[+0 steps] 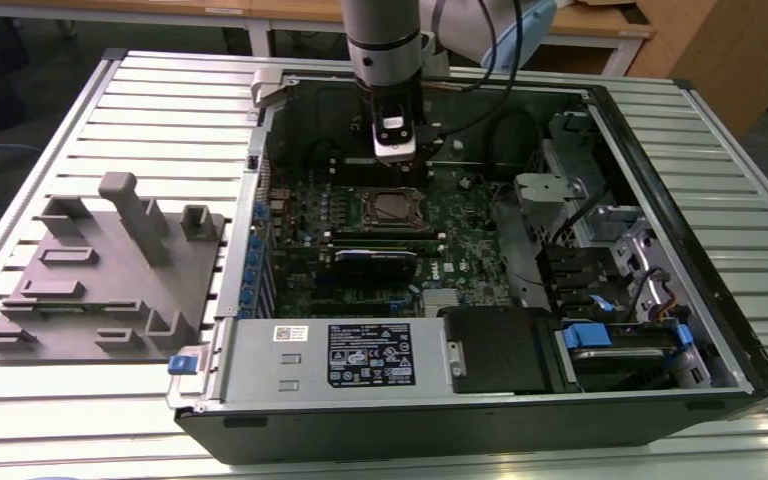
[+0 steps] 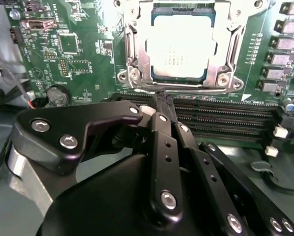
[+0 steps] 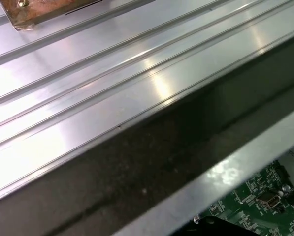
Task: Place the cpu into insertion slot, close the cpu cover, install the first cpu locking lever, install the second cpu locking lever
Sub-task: 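Install the first cpu locking lever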
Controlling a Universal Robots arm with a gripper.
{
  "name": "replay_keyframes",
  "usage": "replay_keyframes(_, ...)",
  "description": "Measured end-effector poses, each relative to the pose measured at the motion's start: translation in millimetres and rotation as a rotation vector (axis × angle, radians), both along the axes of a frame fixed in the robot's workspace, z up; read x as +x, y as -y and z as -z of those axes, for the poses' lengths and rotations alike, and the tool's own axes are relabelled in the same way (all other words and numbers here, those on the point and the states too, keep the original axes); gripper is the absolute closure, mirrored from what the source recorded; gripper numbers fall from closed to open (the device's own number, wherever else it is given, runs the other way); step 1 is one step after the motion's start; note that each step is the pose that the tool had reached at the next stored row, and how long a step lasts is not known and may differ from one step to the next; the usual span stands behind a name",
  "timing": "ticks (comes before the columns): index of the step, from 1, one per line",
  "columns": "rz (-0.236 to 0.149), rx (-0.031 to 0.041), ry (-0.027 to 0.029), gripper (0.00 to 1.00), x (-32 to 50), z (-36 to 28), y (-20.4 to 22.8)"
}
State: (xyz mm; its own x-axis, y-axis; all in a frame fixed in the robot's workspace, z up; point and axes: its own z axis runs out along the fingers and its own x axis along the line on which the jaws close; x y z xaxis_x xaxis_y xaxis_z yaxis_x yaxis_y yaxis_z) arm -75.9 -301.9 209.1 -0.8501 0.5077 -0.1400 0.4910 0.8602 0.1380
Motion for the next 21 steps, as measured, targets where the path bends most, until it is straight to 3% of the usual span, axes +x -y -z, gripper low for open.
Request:
replay_keyframes(4, 0.0, 0.003, 0.0, 0.9, 0.0, -4.8, 0.2)
replay_keyframes(13, 0.0, 0.0008, -0.0004, 0.9, 0.1, -5.1, 0.2)
replay_keyframes(16, -0.007, -0.0138, -0.0099, 0.9, 0.3, -5.1, 0.3)
replay_keyframes(21, -0.024, -0.0511, -0.0377, 0.9, 0.9, -5.1, 0.7)
